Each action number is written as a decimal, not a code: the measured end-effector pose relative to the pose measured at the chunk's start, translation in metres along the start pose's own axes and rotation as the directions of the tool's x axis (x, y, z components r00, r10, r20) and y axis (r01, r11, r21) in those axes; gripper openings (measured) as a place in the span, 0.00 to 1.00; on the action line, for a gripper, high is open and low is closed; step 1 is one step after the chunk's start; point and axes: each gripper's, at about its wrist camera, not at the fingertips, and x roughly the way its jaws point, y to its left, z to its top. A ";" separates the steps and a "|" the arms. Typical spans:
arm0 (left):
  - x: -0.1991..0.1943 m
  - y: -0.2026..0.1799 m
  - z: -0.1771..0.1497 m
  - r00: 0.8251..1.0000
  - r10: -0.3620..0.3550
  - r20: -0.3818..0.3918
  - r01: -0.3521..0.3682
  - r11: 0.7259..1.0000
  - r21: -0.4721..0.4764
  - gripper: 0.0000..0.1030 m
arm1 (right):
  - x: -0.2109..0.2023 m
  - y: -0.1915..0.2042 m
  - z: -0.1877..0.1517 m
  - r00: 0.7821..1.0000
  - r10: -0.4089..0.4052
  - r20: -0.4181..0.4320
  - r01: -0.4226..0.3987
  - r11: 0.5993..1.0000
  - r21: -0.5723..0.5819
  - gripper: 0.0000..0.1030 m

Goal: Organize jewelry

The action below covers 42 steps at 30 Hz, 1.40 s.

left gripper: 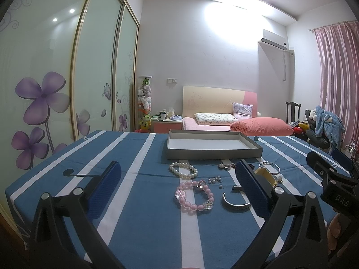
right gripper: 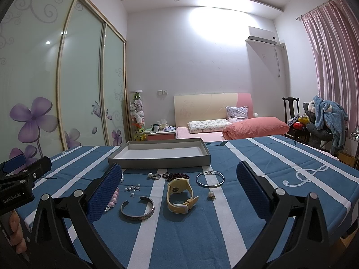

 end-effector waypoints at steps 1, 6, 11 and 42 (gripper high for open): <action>0.000 0.000 0.000 1.000 0.000 0.000 0.000 1.000 0.000 0.96 | 0.000 0.000 0.000 1.000 0.000 0.000 0.000 1.000 0.000 0.98; 0.000 0.000 0.000 1.000 0.001 0.000 -0.001 1.000 0.000 0.96 | 0.000 0.000 0.000 1.000 0.000 0.000 0.000 1.000 0.000 0.98; 0.000 0.000 0.000 1.000 0.000 -0.001 0.000 1.000 0.000 0.96 | 0.000 0.000 0.000 1.000 0.000 -0.001 0.000 1.000 0.000 0.98; 0.022 -0.001 -0.005 0.998 -0.002 -0.070 0.003 1.000 0.012 0.96 | 0.013 -0.003 -0.002 0.999 -0.001 -0.034 0.001 1.000 0.017 0.98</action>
